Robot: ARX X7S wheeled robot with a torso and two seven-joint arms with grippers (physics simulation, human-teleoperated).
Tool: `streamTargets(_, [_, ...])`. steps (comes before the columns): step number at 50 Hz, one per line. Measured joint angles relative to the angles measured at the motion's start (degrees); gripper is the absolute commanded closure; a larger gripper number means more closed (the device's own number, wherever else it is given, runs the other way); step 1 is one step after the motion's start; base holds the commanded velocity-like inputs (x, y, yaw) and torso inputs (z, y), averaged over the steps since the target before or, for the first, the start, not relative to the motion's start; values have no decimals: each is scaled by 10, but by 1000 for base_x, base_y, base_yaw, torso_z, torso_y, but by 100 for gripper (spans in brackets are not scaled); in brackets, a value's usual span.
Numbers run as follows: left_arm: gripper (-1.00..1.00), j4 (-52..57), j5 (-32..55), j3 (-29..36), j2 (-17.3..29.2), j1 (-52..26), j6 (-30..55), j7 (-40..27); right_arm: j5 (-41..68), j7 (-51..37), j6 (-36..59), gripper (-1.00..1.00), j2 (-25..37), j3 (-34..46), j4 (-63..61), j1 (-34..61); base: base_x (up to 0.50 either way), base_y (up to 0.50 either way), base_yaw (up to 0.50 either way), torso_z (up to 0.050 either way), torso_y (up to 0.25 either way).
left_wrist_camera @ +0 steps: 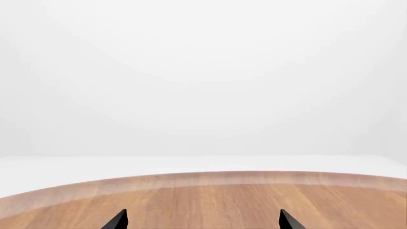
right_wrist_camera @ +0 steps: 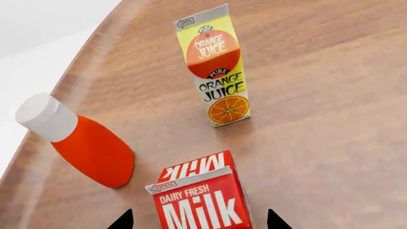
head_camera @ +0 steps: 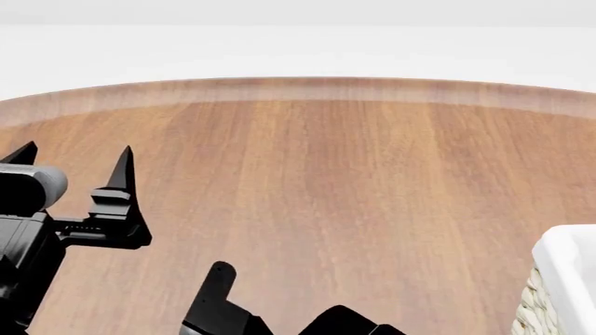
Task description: Pick the milk and place it in the basket.
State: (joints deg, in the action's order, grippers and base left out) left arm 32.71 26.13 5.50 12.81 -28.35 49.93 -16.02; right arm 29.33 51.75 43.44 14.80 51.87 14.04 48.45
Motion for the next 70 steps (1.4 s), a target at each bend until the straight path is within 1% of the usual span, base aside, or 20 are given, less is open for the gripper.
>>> streamTargets(35, [-100,-13,3,11,6,5,-17,-3,-17,60,-94,-100,-53,30,154,-5,0,0,0,0,0])
streamTargets(36, [-100,-13,3,11,6,6,-18,-3,-18,61,-96,100,-54,30,157,-5,0,0,0,0,0])
streamTargets(60, [-100,-16,4,18,11,13,-30,-7,-12,39,-107,100,-60,23,178,-7,0,0,0,0,0])
streamTargets(65, [-100,-18,5,18,12,11,-31,-8,14,-3,-80,100,-62,1,174,-8,0,0,0,0,0])
streamTargets(70, [-100,-20,7,16,14,9,-31,-9,18,-106,-48,100,-53,-56,169,1,0,0,0,0,0])
